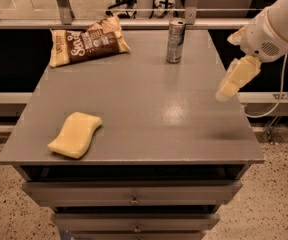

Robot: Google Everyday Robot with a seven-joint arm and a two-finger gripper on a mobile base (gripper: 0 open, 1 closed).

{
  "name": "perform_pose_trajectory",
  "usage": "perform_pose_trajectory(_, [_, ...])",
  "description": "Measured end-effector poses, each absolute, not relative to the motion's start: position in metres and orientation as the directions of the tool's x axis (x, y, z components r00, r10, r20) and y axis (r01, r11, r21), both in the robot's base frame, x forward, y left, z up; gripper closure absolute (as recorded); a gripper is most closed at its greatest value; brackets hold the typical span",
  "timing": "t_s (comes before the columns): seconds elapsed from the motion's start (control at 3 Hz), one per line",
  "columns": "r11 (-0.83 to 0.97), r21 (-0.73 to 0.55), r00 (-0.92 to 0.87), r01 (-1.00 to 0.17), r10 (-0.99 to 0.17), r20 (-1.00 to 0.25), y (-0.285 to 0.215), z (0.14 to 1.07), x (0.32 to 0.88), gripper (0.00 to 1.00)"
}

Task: Move redbull can near sponge

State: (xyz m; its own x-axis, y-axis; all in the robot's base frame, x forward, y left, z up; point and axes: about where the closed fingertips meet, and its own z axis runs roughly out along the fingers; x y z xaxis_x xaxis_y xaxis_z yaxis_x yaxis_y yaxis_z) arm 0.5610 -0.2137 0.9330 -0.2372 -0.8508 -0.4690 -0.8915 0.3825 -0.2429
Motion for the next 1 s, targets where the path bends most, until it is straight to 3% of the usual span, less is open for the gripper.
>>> perform_pose_trajectory(0.33, [0.451, -0.232, -0.242, -0.862, -0.768, -0.592, -0.205, 0.922, 0.622, 0.0])
perform_pose_trajectory(1.0, [0.476, -0.219, -0.239, -0.852, -0.725, -0.646, -0.201, 0.917, 0.634, 0.0])
